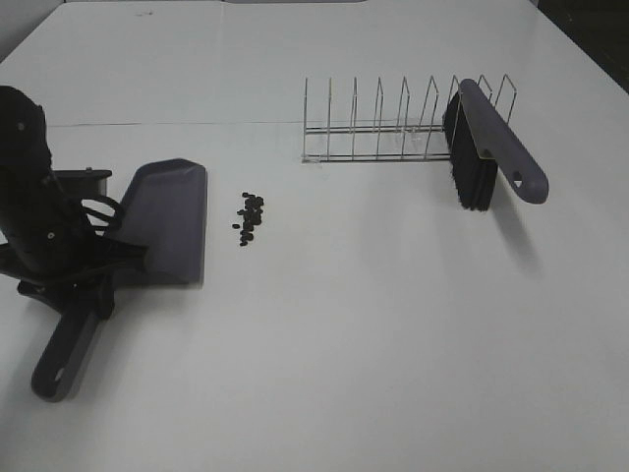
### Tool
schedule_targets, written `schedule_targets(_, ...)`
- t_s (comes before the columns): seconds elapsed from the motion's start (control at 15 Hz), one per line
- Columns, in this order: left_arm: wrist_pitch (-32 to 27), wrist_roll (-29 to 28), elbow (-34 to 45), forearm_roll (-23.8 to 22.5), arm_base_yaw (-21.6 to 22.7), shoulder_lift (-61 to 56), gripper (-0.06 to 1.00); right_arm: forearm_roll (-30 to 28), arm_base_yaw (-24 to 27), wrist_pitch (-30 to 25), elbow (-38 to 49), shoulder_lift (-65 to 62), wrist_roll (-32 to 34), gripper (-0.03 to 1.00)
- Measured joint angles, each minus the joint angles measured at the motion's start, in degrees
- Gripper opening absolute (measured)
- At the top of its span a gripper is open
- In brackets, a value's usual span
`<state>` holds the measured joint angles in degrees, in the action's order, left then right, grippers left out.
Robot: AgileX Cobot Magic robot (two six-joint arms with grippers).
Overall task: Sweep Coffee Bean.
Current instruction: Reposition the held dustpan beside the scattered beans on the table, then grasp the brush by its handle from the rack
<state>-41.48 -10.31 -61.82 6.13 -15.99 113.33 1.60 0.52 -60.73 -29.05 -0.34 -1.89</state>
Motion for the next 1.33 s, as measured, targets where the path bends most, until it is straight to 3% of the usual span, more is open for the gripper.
schedule_targets(0.27,1.0,0.0,0.0,0.1,0.0,-6.4,0.32,0.0,0.0,0.0,0.0,0.0,0.0,0.86)
schedule_targets(0.93,0.3,-0.2,0.0,0.1,0.0,-6.6,0.32,0.0,0.0,0.0,0.0,0.0,0.0,0.86)
schedule_targets(1.33,0.3,-0.2,0.0,0.1,0.0,-6.6,0.32,8.3,0.0,0.3,0.0,0.0,0.0,0.86)
